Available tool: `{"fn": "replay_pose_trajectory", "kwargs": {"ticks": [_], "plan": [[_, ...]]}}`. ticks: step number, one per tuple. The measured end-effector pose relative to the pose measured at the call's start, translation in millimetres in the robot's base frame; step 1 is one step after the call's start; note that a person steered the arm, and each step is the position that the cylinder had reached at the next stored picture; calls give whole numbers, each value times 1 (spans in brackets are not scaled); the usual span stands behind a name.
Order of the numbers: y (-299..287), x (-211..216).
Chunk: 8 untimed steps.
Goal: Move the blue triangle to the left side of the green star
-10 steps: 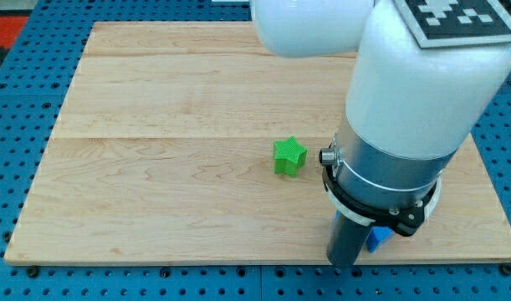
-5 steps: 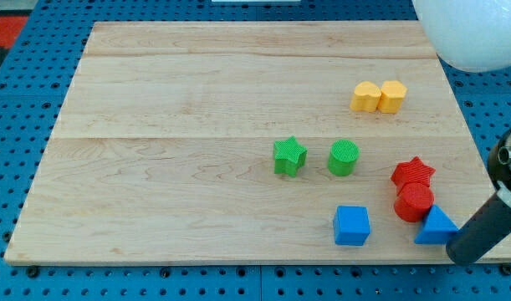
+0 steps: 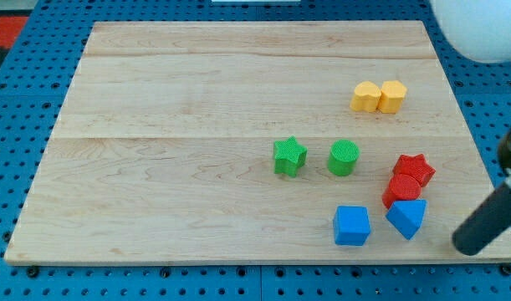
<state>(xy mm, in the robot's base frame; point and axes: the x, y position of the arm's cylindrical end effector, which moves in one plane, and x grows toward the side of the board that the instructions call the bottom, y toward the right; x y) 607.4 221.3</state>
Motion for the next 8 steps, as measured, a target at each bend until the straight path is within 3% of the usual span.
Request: {"fn": "replay_pose_trajectory", "kwargs": {"ticks": [1,2,4,5,7,8], "plan": [[-57,-8],[-75,-8],[-18,-16],[-51,-35],[-199,-45],[-225,-68]]}}
